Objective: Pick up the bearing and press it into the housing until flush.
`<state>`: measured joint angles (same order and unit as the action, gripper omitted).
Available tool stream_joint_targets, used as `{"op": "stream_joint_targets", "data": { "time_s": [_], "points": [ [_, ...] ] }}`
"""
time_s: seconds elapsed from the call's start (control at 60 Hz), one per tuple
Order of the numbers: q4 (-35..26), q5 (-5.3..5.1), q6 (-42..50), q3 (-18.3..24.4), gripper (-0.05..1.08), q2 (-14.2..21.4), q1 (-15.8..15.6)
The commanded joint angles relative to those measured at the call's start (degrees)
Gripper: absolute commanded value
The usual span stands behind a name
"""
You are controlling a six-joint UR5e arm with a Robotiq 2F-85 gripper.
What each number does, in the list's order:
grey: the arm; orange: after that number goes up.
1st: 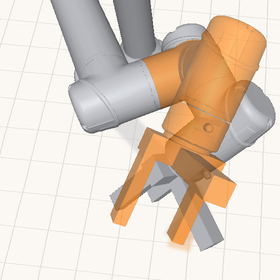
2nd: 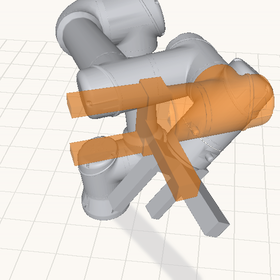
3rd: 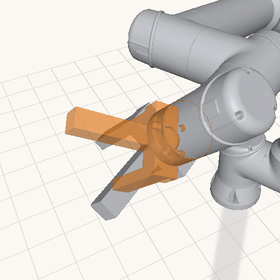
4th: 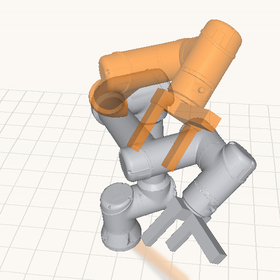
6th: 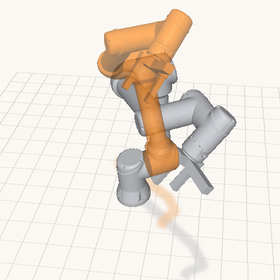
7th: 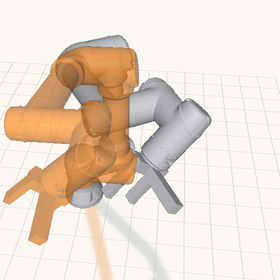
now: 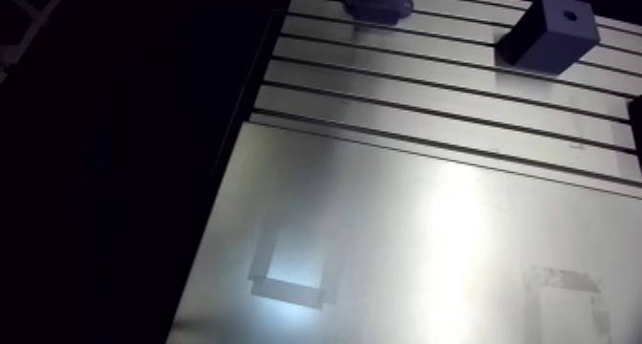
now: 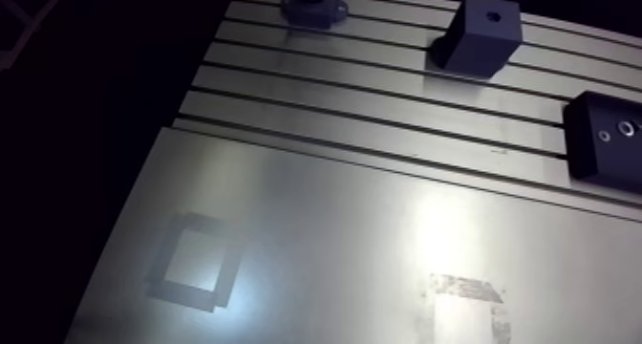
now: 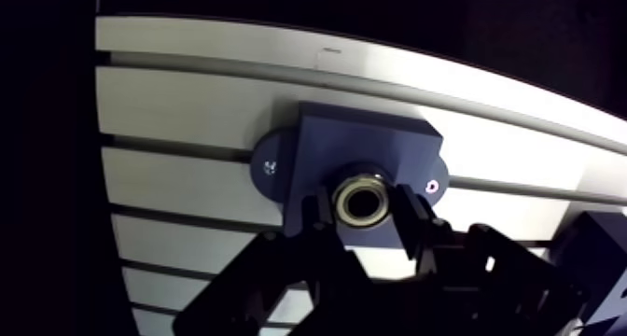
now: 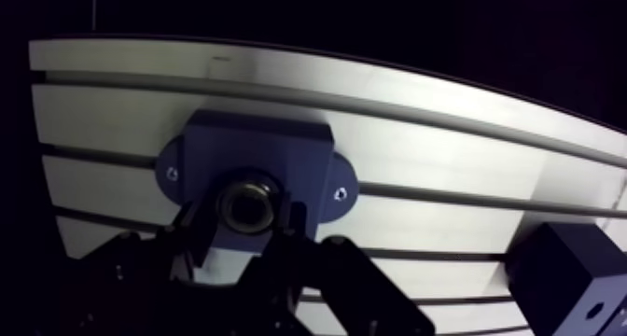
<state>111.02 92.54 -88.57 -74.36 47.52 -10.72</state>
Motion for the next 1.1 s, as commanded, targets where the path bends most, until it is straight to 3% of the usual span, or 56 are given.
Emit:
{"op": "stream_joint_targets", "data": {
  "time_s": [0.017,1.1],
  "points": [
    [0.0,0.05,-0.1,0.0,0.62,0.0,0.2],
    [0.0,0.05,-0.2,-0.2,0.62,-0.1,0.2]
  ]
}}
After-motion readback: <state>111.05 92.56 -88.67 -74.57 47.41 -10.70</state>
